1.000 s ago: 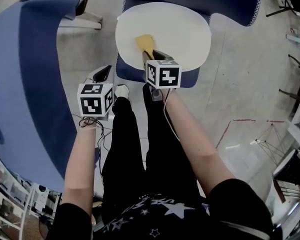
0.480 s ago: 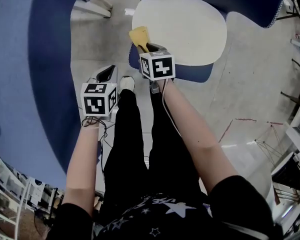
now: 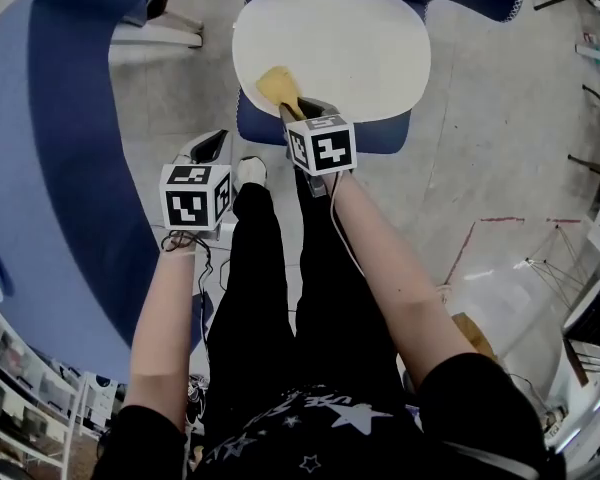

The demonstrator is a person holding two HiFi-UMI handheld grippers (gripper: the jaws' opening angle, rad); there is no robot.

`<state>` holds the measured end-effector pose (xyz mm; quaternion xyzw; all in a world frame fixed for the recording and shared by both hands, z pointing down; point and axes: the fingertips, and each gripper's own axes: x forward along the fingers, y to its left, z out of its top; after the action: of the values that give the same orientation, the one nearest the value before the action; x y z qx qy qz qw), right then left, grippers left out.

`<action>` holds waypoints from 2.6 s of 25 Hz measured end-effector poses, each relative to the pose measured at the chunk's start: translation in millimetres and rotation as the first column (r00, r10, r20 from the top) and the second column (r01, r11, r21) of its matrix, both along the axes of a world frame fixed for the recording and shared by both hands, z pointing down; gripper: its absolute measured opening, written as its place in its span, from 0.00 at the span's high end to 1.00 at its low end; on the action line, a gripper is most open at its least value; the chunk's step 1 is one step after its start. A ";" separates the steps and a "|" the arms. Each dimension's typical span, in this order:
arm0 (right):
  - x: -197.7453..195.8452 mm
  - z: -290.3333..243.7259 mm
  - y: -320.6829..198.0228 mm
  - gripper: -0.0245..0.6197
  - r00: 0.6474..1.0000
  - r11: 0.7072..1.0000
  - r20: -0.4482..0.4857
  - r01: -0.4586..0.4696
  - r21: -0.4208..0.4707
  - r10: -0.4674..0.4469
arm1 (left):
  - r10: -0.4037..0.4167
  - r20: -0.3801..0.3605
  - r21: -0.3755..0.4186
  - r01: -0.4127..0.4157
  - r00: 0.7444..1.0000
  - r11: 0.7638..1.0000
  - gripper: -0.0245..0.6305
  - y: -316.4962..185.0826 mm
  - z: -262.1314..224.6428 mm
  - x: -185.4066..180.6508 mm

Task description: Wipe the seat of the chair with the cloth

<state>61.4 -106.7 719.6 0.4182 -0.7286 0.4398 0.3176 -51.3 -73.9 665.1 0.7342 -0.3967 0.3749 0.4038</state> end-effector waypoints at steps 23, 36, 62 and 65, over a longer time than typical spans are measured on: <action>251.3 6.8 -3.6 0.90 0.927 0.927 -0.065 -0.372 -0.040 0.369 | 0.250 -0.008 -0.003 -0.250 0.968 0.968 0.93 -57.9 2.7 153.8; 281.6 -11.8 -1.5 0.92 0.881 0.888 -0.109 -0.459 0.029 0.460 | 0.218 0.002 -0.015 -0.218 0.976 0.976 0.93 -45.5 -4.7 140.7; 274.7 -33.9 -0.6 0.92 0.842 0.861 -0.182 -0.506 0.055 0.507 | 0.178 -0.052 -0.029 -0.179 0.983 0.983 0.93 -16.7 -24.0 110.3; 275.6 -54.7 -1.7 0.92 0.831 0.845 -0.154 -0.525 0.097 0.534 | 0.183 -0.067 -0.017 -0.185 0.981 0.983 0.93 -14.5 -29.0 110.0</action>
<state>337.0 -108.5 664.9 0.6486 -0.5643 0.4533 0.2355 58.7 -88.4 636.1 0.7749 -0.3094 0.3911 0.3885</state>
